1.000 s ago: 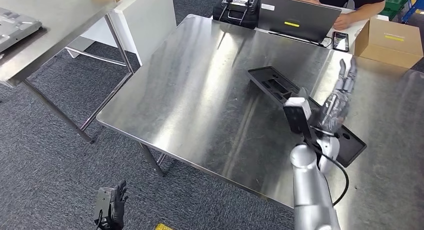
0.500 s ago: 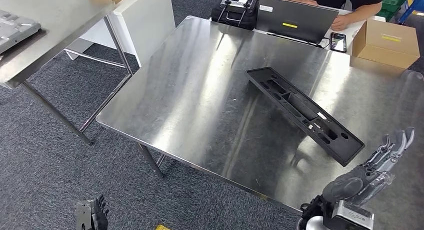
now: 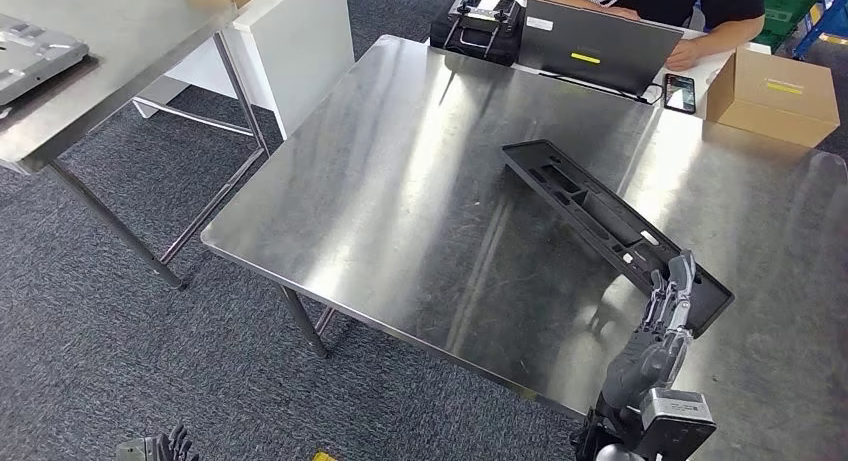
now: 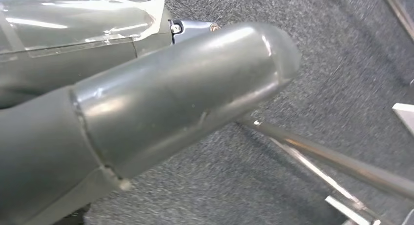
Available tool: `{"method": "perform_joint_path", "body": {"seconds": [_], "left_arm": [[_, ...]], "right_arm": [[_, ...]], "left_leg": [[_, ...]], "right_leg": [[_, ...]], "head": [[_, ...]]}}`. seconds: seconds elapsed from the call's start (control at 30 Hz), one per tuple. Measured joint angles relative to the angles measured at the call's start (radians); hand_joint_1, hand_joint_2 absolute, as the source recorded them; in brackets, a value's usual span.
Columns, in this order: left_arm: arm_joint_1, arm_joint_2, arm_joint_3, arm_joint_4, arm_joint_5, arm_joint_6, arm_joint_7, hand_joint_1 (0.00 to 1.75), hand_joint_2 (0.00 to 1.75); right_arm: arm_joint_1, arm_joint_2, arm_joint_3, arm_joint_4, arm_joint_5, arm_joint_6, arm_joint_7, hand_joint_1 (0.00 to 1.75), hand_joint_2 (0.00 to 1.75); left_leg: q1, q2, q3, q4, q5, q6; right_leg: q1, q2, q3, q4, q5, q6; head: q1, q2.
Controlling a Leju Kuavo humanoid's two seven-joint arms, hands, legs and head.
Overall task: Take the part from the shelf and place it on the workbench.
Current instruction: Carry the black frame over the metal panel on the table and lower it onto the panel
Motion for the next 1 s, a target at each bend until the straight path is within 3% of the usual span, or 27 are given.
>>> {"method": "perform_joint_path", "body": {"seconds": [0.03, 0.07, 0.1, 0.17, 0.23, 0.33, 0.4, 0.47, 0.5, 0.53, 0.57, 0.6, 0.7, 0.73, 0.8, 0.87, 0.93, 1.0], "left_arm": [[0.003, -0.002, 0.005, 0.000, -0.012, -0.007, 0.000, 0.00, 0.00], [0.005, -0.005, 0.008, -0.001, -0.025, -0.012, 0.000, 0.00, 0.00], [0.006, -0.008, 0.010, -0.001, -0.039, -0.018, 0.000, 0.00, 0.00], [0.007, -0.014, 0.010, -0.002, -0.068, -0.029, 0.000, 0.00, 0.00], [0.003, -0.017, 0.010, -0.004, -0.089, -0.036, 0.000, 0.00, 0.00], [-0.006, -0.022, 0.010, -0.004, -0.114, -0.042, 0.000, 0.00, 0.00], [-0.008, -0.023, 0.009, -0.004, -0.124, -0.048, 0.000, 0.00, 0.00], [-0.012, -0.024, 0.009, -0.003, -0.128, -0.052, 0.000, 0.00, 0.00], [-0.013, -0.024, 0.009, -0.003, -0.129, -0.055, 0.000, 0.00, 0.00], [-0.014, -0.024, 0.009, -0.002, -0.130, -0.056, 0.000, 0.00, 0.00], [-0.014, -0.025, 0.009, -0.002, -0.131, -0.058, 0.000, 0.00, 0.00], [-0.015, -0.025, 0.009, -0.002, -0.133, -0.061, 0.000, 0.00, 0.00], [-0.021, -0.026, 0.008, -0.002, -0.142, -0.067, 0.000, 0.00, 0.00], [-0.023, -0.026, 0.007, -0.002, -0.146, -0.068, 0.000, 0.00, 0.00], [-0.028, -0.026, 0.007, -0.001, -0.153, -0.069, -0.001, 0.00, 0.00], [-0.033, -0.027, 0.007, 0.000, -0.156, -0.068, -0.001, 0.00, 0.00], [-0.039, -0.030, 0.007, 0.001, -0.157, -0.068, -0.001, 0.00, 0.00], [-0.041, -0.031, 0.007, 0.002, -0.159, -0.067, -0.001, 0.00, 0.00]], "right_arm": [[0.007, -0.002, -0.006, 0.006, 0.003, 0.002, 0.004, 0.00, 0.00], [0.015, -0.005, -0.013, 0.010, 0.008, 0.003, 0.008, 0.00, 0.00], [0.022, -0.007, -0.018, 0.013, 0.014, 0.003, 0.011, 0.00, 0.00], [0.032, -0.010, -0.027, 0.015, 0.025, 0.003, 0.017, 0.00, 0.00], [0.041, -0.012, -0.035, 0.014, 0.036, 0.003, 0.025, 0.00, 0.00], [0.059, -0.014, -0.051, 0.007, 0.051, 0.000, 0.044, 0.00, 0.00], [0.071, -0.013, -0.056, 0.001, 0.056, -0.003, 0.051, 0.00, 0.00], [0.082, -0.012, -0.062, -0.003, 0.059, -0.004, 0.054, 0.00, 0.00], [0.088, -0.012, -0.065, -0.004, 0.060, -0.005, 0.054, 0.00, 0.00], [0.092, -0.012, -0.067, -0.005, 0.061, -0.005, 0.055, 0.00, 0.00], [0.096, -0.012, -0.070, -0.005, 0.062, -0.005, 0.056, 0.00, 0.00], [0.099, -0.012, -0.071, -0.006, 0.064, -0.005, 0.058, 0.00, 0.00], [0.103, -0.009, -0.080, -0.017, 0.070, -0.001, 0.069, 0.00, 0.00], [0.103, -0.007, -0.084, -0.022, 0.072, 0.001, 0.072, 0.00, 0.00], [0.106, -0.003, -0.094, -0.031, 0.076, 0.007, 0.074, 0.00, 0.00], [0.112, 0.000, -0.103, -0.038, 0.078, 0.011, 0.075, 0.00, 0.00], [0.118, 0.000, -0.112, -0.045, 0.079, 0.013, 0.075, 0.00, 0.00], [0.124, 0.000, -0.119, -0.047, 0.080, 0.015, 0.075, 0.00, 0.00]], "left_leg": [[0.000, 0.000, -0.004, 0.000, 0.003, -0.001], [0.000, 0.000, -0.008, 0.001, 0.006, -0.003], [0.001, 0.000, -0.012, 0.001, 0.009, -0.006], [0.002, -0.001, -0.018, 0.004, 0.015, -0.015], [0.002, -0.001, -0.021, 0.010, 0.021, -0.027], [0.005, -0.001, -0.025, 0.014, 0.026, -0.047], [0.011, 0.002, -0.041, 0.053, -0.019, -0.059], [0.016, 0.006, -0.078, 0.165, -0.113, -0.070], [0.017, 0.006, -0.095, 0.229, -0.152, -0.075], [0.018, 0.007, -0.102, 0.274, -0.172, -0.079], [0.020, 0.007, -0.092, 0.286, -0.174, -0.081], [0.021, 0.007, -0.059, 0.254, -0.158, -0.080], [0.021, 0.007, 0.087, 0.048, -0.101, -0.069], [0.017, 0.007, 0.111, 0.010, -0.094, -0.063], [0.008, 0.006, 0.114, -0.003, -0.085, -0.051], [0.009, 0.009, 0.106, -0.015, -0.071, -0.034], [0.012, 0.013, 0.091, -0.024, -0.049, -0.017], [0.010, 0.016, 0.068, -0.023, -0.032, -0.011]], "right_leg": [[0.000, 0.000, -0.007, 0.036, -0.015, 0.003], [0.000, 0.000, 0.007, 0.033, -0.014, 0.009], [-0.001, 0.000, 0.041, -0.011, 0.000, 0.017], [-0.001, -0.002, 0.142, -0.158, 0.033, 0.026], [0.004, -0.001, 0.191, -0.237, 0.053, 0.020], [0.006, 0.001, 0.177, -0.243, 0.063, -0.006], [0.000, -0.001, 0.170, -0.246, 0.075, -0.029], [0.002, -0.003, 0.160, -0.245, 0.089, -0.044], [0.004, -0.004, 0.153, -0.245, 0.096, -0.046], [0.006, -0.005, 0.145, -0.244, 0.102, -0.047], [0.007, -0.005, 0.138, -0.243, 0.108, -0.045], [0.008, -0.005, 0.131, -0.242, 0.113, -0.043], [0.009, -0.005, 0.121, -0.242, 0.127, -0.031], [0.009, -0.006, 0.121, -0.243, 0.131, -0.025], [0.009, -0.008, 0.119, -0.245, 0.141, -0.010], [0.010, -0.007, 0.108, -0.237, 0.138, 0.001], [0.011, -0.006, 0.075, -0.172, 0.085, -0.004], [0.010, -0.005, 0.030, -0.044, 0.007, -0.012]], "head": [[0.000, 0.000], [0.000, 0.000], [0.000, 0.000], [0.000, 0.000], [0.000, 0.000], [0.001, 0.000], [-0.001, 0.000], [-0.003, 0.000], [-0.003, 0.000], [-0.003, 0.000], [-0.003, 0.000], [-0.003, 0.000], [-0.003, 0.000], [-0.002, 0.000], [-0.001, 0.000], [-0.002, 0.000], [0.000, 0.000], [0.001, 0.000]]}}
